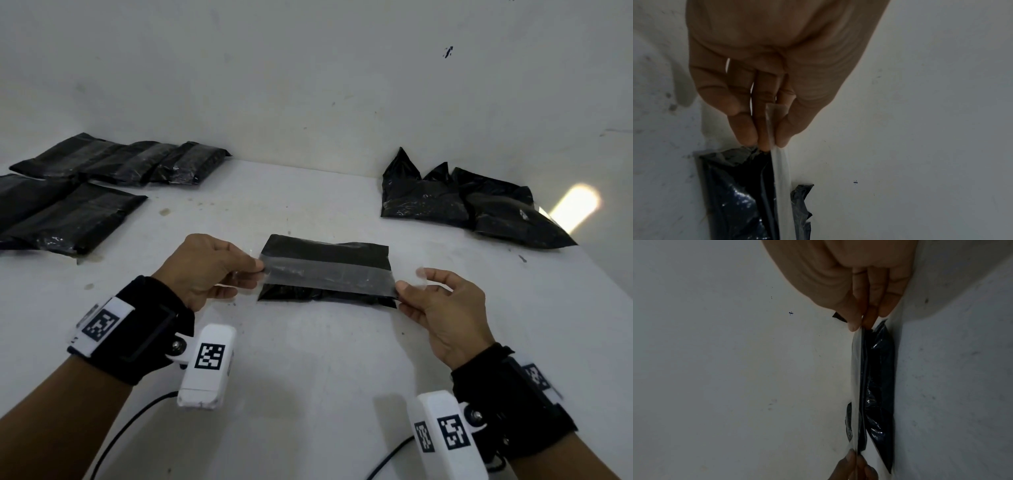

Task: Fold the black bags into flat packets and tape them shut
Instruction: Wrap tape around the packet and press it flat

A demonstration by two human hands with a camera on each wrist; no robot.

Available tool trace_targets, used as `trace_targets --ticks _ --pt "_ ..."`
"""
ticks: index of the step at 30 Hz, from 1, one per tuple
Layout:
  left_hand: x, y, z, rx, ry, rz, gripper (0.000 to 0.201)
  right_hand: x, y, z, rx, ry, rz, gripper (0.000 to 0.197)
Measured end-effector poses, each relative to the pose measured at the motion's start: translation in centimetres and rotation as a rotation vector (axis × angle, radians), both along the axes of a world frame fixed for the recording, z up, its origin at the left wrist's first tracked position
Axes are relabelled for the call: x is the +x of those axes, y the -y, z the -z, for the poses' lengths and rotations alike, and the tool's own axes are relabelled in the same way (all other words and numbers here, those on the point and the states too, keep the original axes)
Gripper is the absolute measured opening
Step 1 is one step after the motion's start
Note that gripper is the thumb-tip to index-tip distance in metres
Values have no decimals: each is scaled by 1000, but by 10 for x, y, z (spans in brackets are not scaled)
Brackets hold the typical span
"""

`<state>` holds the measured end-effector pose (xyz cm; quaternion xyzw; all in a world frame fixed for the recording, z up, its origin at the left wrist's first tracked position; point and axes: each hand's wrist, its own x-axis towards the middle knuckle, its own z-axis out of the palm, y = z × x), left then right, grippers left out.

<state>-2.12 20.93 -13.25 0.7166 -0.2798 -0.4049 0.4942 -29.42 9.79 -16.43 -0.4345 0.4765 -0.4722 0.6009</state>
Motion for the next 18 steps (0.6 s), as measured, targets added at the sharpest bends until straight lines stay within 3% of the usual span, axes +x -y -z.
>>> trace_targets --ticks 18 --pt "-7 1 18 -13 2 -5 15 -4 8 10 7 -13 34 32"
